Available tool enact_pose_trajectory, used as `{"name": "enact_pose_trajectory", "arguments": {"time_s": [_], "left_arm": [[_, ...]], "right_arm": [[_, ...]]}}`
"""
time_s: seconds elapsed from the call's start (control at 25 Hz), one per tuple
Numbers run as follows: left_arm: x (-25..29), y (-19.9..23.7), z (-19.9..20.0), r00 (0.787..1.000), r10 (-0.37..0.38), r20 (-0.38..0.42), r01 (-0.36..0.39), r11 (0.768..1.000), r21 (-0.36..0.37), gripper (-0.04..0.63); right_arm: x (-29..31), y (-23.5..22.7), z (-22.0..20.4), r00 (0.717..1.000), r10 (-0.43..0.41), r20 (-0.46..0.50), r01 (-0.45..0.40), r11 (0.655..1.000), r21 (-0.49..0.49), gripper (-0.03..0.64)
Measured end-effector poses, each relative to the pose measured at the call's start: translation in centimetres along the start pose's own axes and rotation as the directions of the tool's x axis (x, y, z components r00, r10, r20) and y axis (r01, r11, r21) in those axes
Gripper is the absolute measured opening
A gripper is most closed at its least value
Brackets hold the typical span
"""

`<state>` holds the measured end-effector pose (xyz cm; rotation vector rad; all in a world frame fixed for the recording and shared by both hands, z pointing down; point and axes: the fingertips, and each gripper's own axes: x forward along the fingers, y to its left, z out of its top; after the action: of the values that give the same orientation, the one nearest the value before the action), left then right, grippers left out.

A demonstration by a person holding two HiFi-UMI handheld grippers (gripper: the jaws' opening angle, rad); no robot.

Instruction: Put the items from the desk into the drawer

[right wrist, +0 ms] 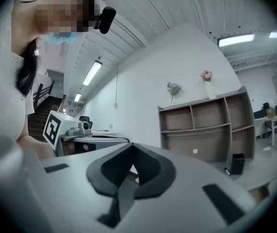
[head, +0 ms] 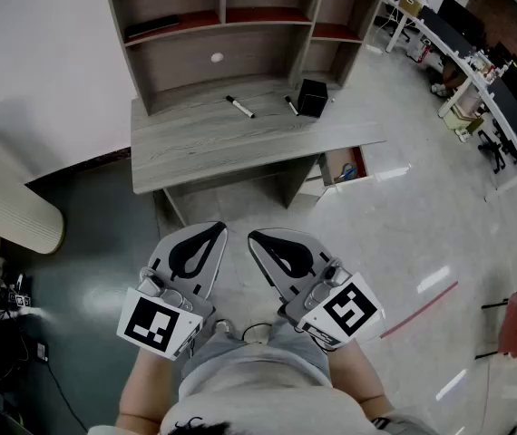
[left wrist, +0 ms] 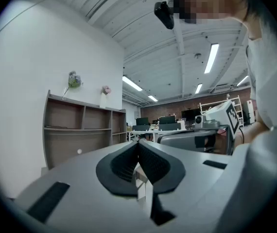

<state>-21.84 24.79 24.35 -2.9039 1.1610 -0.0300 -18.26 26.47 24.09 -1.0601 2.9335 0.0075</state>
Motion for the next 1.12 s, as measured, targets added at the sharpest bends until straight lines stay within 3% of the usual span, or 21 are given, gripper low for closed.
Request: {"name": "enact_pose_trajectory", "arguments": {"time_s": [0.28, 0.6, 0.96, 1.12], "left_arm": [[-3.8, 1.4, -0.3, 0.997, -0.072, -0.011, 0.072, 0.997, 0.026, 0.009], [-6.3, 1.9, -0.2, 0.996, -0.091, 0.007, 0.091, 0.996, 0.015, 0.008], [-4.9, 1.7, -0.4, 0.992, -0.124, 0.017, 0.125, 0.992, -0.005, 0.009], [-3.3, 2.3, -0.6, 0.993, -0.113, 0.015, 0.113, 0.994, -0.002, 0.009]], "right_arm": [[2.9, 4.1, -0.2, 0.999, -0.034, -0.015, 0.034, 0.999, -0.001, 0.008], [4.0, 6.9, 0.4, 1.000, -0.028, 0.002, 0.028, 1.000, 0.006, 0.008], [3.6, 5.3, -0.1, 0.996, -0.091, -0.006, 0.091, 0.996, -0.006, 0.008], [4.0, 3.5, -0.5, 0.997, -0.083, -0.013, 0.083, 0.997, 0.001, 0.008]]}}
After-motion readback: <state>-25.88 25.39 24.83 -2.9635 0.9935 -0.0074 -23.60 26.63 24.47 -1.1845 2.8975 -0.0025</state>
